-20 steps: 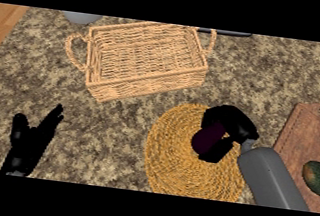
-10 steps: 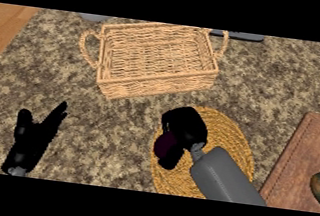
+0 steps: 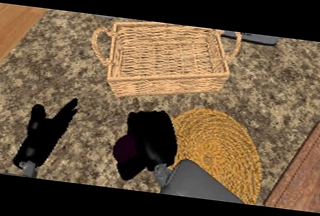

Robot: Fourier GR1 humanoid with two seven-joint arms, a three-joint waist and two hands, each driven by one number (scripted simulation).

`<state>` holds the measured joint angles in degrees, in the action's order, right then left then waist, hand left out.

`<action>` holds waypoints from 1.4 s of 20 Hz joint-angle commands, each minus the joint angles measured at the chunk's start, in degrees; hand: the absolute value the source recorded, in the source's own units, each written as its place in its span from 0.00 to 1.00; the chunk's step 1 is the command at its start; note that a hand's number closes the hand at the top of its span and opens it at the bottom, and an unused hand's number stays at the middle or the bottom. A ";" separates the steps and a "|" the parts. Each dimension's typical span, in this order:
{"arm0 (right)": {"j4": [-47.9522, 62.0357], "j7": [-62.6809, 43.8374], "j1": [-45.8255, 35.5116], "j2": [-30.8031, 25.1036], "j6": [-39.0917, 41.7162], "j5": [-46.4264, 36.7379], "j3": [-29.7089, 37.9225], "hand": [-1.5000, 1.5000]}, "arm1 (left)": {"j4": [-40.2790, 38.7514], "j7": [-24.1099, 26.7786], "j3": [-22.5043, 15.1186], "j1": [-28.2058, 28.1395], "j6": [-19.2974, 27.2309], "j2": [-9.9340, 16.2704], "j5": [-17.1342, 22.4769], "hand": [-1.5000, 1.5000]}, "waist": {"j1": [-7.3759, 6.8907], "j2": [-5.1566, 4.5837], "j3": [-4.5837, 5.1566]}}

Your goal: Pick the eggplant from the placemat and place it in the basket

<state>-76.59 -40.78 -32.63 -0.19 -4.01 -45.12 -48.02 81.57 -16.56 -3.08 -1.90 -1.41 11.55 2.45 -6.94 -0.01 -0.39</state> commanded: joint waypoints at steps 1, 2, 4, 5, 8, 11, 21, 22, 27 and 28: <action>-9.26 -4.98 -1.23 0.18 -13.45 6.46 0.24 1.00 | -2.05 -0.60 -0.55 -0.76 -0.33 -0.46 -0.09 0.50 | -0.64 -0.36 0.10; -10.83 -6.55 -3.33 0.18 -16.92 5.61 0.34 1.00 | -1.04 -1.07 -0.46 -0.82 -0.57 -0.35 0.35 0.50 | -0.59 0.13 0.13; -12.74 -11.68 -7.65 0.18 -21.37 4.41 -1.23 1.00 | -2.13 -0.66 0.21 -0.80 -0.26 -0.38 0.45 0.50 | 0.33 0.33 0.42; -12.88 -13.26 -11.08 0.19 -23.08 4.74 0.14 1.00 | -2.10 -1.18 0.22 -0.30 0.13 -0.40 0.19 0.50 | 0.51 0.20 0.45; -14.66 -22.76 -17.83 0.19 -26.10 5.11 -0.67 1.00 | -2.62 -1.26 0.00 -1.13 0.64 -0.98 -0.12 0.50 | 1.56 0.49 0.59; -12.42 -30.50 -26.64 0.18 -25.21 3.71 1.88 1.00 | -2.04 -0.95 0.11 -1.50 0.61 -0.44 -0.54 0.50 | 2.34 0.74 0.68; -0.30 -36.56 -45.89 0.16 -24.35 7.51 13.15 1.00 | -0.69 -2.22 0.93 -2.24 2.08 -0.89 -0.71 0.50 | 4.14 0.26 0.58; 2.42 -36.70 -48.90 0.16 -22.93 8.68 14.80 1.00 | -1.71 0.16 1.92 -3.52 -0.12 0.43 0.48 0.50 | 3.57 0.18 0.68; 14.30 -29.82 -51.92 0.17 -24.49 12.83 17.05 1.00 | -0.05 -1.96 1.38 -2.92 1.64 -1.09 -0.04 0.50 | 4.10 -0.38 0.57; 15.17 -31.35 -53.08 0.17 -25.81 13.65 16.08 1.00 | -1.64 0.50 1.41 -4.89 0.79 -0.97 -0.10 0.50 | 3.68 -0.36 0.63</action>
<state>-67.88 -65.08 -81.59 -0.42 -27.37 -33.83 -32.64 83.34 -16.82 -1.28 -4.96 -0.76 11.54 2.83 -3.27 0.14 -0.18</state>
